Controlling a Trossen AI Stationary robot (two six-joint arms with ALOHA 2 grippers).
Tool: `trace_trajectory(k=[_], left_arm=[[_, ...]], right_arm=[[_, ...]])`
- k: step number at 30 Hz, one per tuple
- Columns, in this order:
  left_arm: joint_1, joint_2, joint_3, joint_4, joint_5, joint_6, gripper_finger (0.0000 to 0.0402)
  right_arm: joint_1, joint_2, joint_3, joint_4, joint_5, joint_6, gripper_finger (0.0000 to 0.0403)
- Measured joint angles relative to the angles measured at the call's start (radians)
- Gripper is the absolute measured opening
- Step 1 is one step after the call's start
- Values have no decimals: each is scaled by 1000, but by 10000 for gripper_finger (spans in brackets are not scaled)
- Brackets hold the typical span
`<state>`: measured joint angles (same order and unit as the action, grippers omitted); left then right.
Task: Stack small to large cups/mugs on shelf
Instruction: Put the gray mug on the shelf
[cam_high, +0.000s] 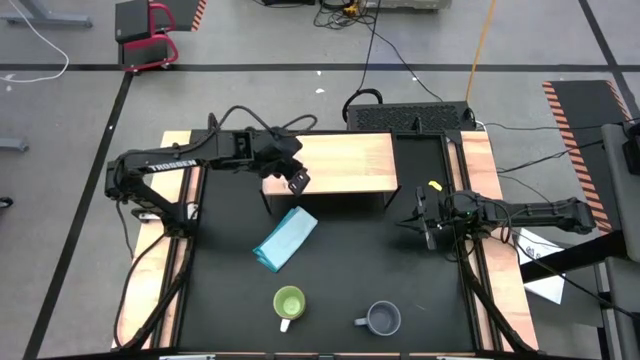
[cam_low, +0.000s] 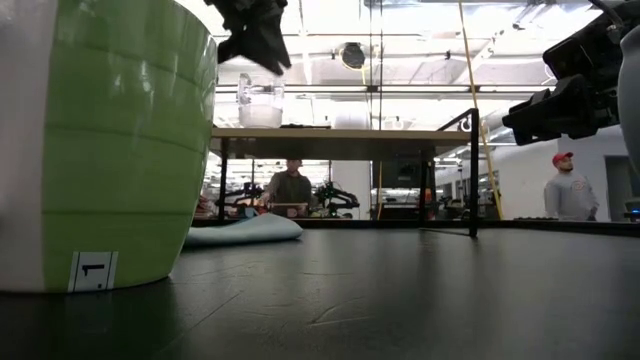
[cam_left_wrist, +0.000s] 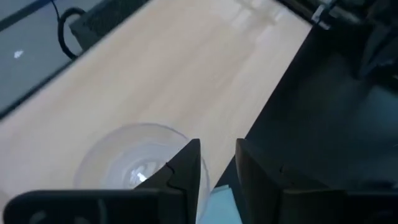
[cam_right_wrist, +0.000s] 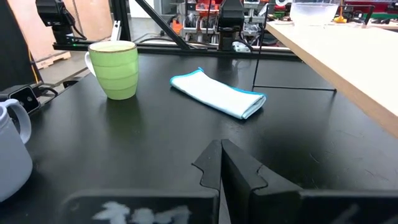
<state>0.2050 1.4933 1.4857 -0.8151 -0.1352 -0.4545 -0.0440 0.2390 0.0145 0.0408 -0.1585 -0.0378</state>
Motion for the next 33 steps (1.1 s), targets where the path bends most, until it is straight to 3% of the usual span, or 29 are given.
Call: trace_trajectory(k=[8, 12, 20, 28, 33], left_arm=[[-27, -1, 154, -133, -65, 46, 104], [-47, -2, 193, -223, -79, 138, 99], [-100, -22, 193, -312, -190, 220, 8], [-148, -117, 190, -341, -328, 184, 2], [-183, -243, 79, -229, -349, 186, 1]], right_arm=[[0, 0, 0, -1, 0, 0, 0], [0, 0, 0, -1, 0, 0, 0], [0, 0, 0, -1, 0, 9, 0], [0, 0, 0, 5, 0, 26, 0], [0, 0, 0, 11, -1, 27, 0]])
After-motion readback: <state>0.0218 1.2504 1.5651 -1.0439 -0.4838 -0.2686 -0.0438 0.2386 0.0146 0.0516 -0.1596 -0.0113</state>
